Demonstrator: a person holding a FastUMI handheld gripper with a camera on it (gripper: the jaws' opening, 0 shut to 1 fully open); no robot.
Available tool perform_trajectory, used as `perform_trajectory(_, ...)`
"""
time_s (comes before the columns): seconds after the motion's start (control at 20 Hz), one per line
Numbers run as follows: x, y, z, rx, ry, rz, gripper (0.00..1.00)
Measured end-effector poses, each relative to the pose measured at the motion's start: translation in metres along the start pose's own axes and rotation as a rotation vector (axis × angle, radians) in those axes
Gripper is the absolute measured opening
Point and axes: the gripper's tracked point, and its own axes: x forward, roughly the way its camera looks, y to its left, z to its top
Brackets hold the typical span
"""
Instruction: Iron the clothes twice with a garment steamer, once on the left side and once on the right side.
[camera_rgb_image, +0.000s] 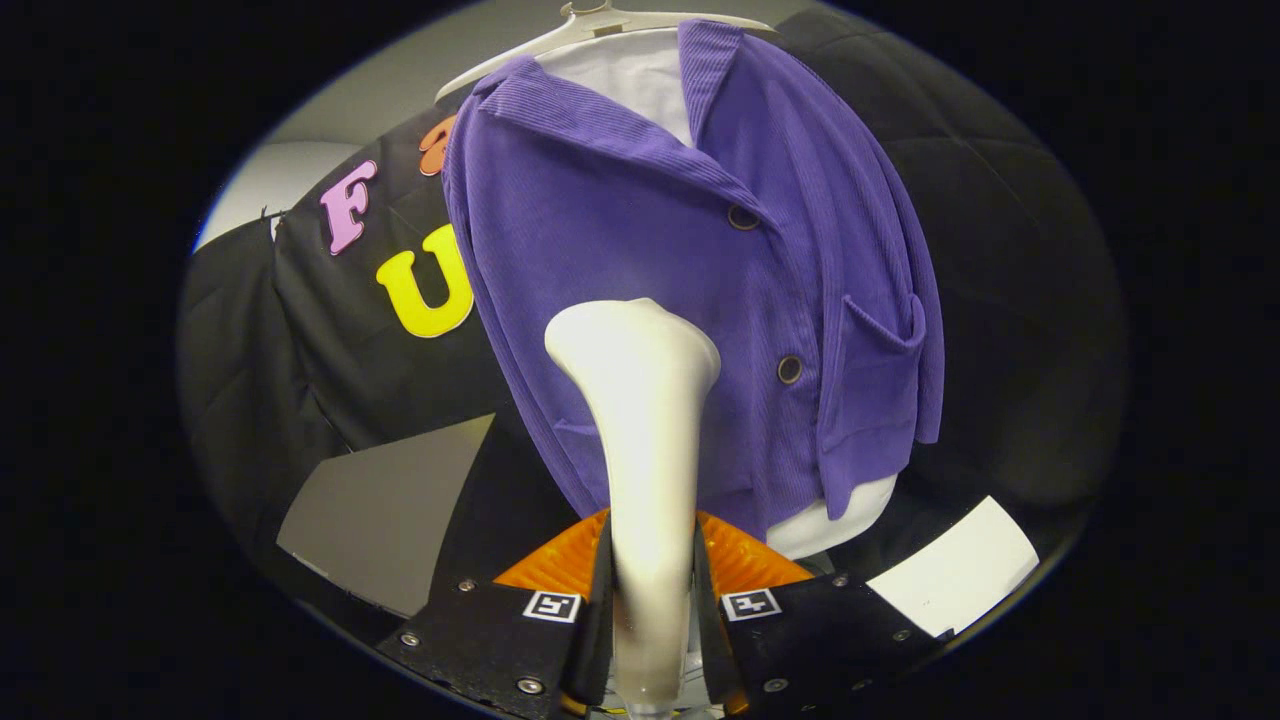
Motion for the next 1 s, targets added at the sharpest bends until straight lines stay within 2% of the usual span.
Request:
perform_trajectory(0.7, 0.003, -0.030, -0.120, 0.035, 0.157, -0.060, 0.37)
perform_trajectory(0.9, -0.018, -0.035, -0.147, 0.051, 0.174, -0.061, 0.37)
perform_trajectory(1.0, -0.033, -0.037, -0.145, 0.062, 0.153, -0.054, 0.37)
